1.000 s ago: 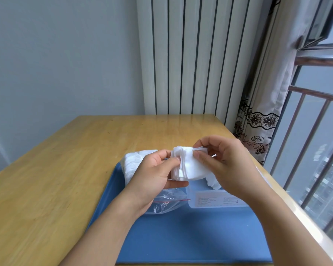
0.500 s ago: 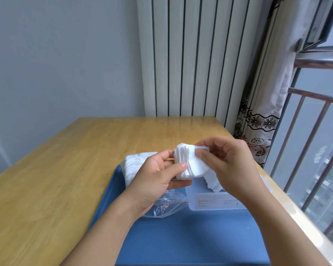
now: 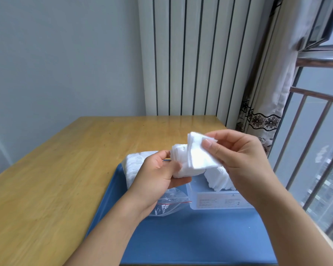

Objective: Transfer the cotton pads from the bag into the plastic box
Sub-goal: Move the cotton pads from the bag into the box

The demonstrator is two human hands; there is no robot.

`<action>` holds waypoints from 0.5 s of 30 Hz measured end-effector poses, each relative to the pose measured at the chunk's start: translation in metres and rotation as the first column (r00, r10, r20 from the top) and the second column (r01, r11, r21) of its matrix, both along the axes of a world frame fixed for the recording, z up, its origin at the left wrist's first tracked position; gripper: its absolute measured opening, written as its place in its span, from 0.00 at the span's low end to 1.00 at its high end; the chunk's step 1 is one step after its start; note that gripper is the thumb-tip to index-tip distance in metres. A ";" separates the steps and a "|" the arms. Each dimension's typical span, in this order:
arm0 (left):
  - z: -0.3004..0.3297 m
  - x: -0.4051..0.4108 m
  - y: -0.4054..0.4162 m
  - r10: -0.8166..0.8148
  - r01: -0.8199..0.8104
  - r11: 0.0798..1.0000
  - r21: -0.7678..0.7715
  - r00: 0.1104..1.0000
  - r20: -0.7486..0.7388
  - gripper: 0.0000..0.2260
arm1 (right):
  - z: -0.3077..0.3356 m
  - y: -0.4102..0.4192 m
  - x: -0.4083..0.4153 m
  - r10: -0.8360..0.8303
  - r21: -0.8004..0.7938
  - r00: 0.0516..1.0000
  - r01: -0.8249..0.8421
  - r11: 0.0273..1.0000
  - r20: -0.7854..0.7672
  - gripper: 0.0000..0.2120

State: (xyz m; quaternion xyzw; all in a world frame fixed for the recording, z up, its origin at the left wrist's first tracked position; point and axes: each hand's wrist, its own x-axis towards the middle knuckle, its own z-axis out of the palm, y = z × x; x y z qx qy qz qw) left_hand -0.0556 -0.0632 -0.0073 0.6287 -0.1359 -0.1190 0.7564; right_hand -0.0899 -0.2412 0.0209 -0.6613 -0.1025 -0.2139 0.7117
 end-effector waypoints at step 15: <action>0.004 -0.008 -0.003 -0.016 0.017 0.999 -0.037 1.000 0.017 0.09 | -0.013 0.016 0.006 -0.250 -0.366 0.957 0.288 0.885 0.148 0.18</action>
